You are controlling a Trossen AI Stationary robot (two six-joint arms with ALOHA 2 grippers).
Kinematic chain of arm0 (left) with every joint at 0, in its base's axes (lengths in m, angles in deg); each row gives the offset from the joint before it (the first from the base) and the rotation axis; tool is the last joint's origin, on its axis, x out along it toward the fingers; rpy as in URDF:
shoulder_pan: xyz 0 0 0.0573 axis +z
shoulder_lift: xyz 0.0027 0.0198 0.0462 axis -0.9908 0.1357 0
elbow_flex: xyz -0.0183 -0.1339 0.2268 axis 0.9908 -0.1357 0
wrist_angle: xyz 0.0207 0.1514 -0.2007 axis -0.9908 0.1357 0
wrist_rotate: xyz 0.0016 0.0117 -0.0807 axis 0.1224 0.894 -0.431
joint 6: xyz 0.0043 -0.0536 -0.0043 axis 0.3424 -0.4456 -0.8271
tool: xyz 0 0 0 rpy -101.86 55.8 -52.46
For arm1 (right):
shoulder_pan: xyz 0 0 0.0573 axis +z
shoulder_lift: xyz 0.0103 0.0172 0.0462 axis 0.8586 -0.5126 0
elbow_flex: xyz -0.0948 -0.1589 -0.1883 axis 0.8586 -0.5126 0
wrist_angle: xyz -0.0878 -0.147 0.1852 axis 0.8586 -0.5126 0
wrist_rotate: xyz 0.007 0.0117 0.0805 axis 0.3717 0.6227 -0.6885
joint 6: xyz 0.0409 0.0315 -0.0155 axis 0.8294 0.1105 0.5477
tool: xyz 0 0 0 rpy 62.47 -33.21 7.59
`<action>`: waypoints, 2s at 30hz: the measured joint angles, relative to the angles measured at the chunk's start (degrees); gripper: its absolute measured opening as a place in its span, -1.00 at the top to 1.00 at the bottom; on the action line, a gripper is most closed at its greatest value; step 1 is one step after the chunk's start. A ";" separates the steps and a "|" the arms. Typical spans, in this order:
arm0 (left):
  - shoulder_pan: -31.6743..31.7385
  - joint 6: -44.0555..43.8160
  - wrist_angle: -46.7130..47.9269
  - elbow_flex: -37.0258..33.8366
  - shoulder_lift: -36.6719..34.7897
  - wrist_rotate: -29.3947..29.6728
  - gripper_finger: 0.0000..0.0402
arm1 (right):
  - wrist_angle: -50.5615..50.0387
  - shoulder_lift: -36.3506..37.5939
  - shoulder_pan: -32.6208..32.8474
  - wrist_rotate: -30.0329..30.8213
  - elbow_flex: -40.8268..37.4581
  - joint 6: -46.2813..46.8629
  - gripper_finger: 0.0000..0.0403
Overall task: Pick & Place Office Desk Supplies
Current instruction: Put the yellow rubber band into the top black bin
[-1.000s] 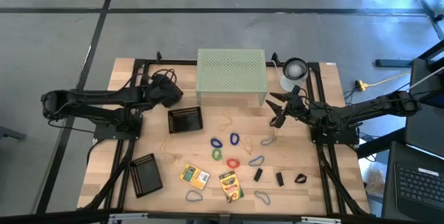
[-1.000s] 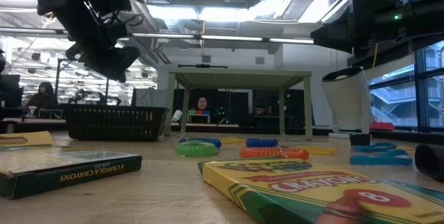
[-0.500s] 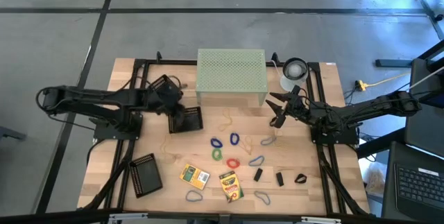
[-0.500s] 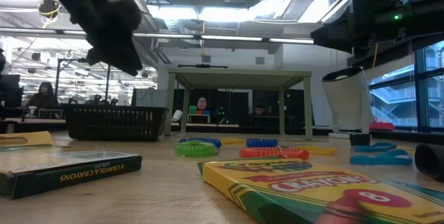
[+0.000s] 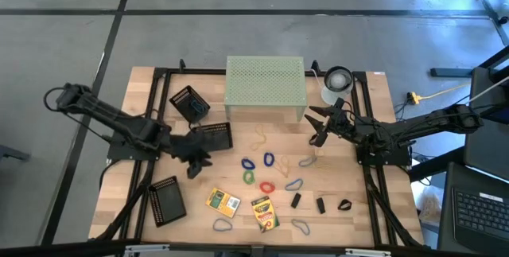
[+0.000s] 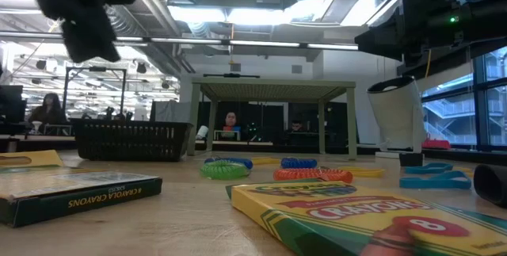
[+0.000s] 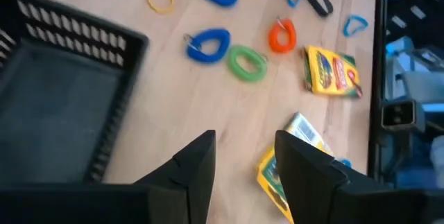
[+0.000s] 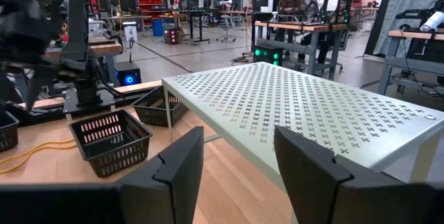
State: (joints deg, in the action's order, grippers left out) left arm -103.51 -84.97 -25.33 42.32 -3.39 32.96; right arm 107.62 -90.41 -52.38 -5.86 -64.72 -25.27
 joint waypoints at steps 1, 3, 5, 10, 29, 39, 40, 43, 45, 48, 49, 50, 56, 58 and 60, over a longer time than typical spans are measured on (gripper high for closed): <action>-1.35 -0.93 -0.12 0.00 0.66 1.20 0.27 | 0.00 0.00 0.00 0.02 0.00 0.00 0.11; -3.71 -2.28 -0.26 0.00 2.50 2.96 0.26 | 0.00 0.00 0.00 0.62 0.00 0.02 0.11; -5.29 -3.61 -0.81 0.00 4.50 3.09 0.25 | -0.02 0.00 0.00 3.17 0.00 0.02 0.11; -7.87 -6.10 -0.68 0.00 9.70 -0.89 0.24 | -1.07 0.00 0.00 10.83 0.00 1.84 0.11; -4.95 -12.68 22.12 0.00 21.55 -2.86 0.24 | -5.38 0.00 0.00 11.84 0.00 7.93 0.11; -4.73 -12.67 17.12 0.12 24.17 -2.83 0.24 | -5.60 0.00 0.00 11.84 0.00 7.93 0.11; -4.73 -12.63 17.14 0.17 24.40 -2.81 0.23 | -5.60 0.00 0.00 11.82 0.00 7.91 0.11; -4.73 -12.65 17.17 0.20 24.69 -2.81 0.20 | -5.60 0.00 0.00 11.82 0.00 7.91 0.11; -4.73 -12.69 17.18 0.17 24.70 -2.67 0.16 | -5.60 0.00 0.00 11.82 0.00 7.91 0.11; -4.78 -12.70 17.52 0.16 24.76 -1.60 0.11 | -5.61 0.00 0.00 11.82 0.00 7.91 0.11; -4.80 -13.01 17.74 0.17 24.76 -1.28 0.10 | -5.60 0.00 0.00 11.82 0.00 7.91 0.11; -4.80 -13.51 18.14 0.17 24.76 -1.19 0.09 | -5.60 0.00 0.00 11.82 0.00 7.91 0.11; -4.75 -16.57 21.62 -0.19 24.81 -0.62 0.21 | -5.60 0.00 0.00 11.82 0.00 7.91 0.11; -4.73 -17.92 21.57 -0.99 24.70 -0.43 0.29 | -5.60 0.00 0.00 11.81 0.00 7.91 0.11; -4.76 -19.29 21.22 -1.52 24.58 -0.47 0.37 | -5.60 0.00 0.00 11.80 0.00 7.91 0.11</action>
State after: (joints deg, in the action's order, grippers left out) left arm -108.27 -104.26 -4.12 40.80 21.20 32.49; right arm 102.03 -90.41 -52.38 5.94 -64.72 -17.36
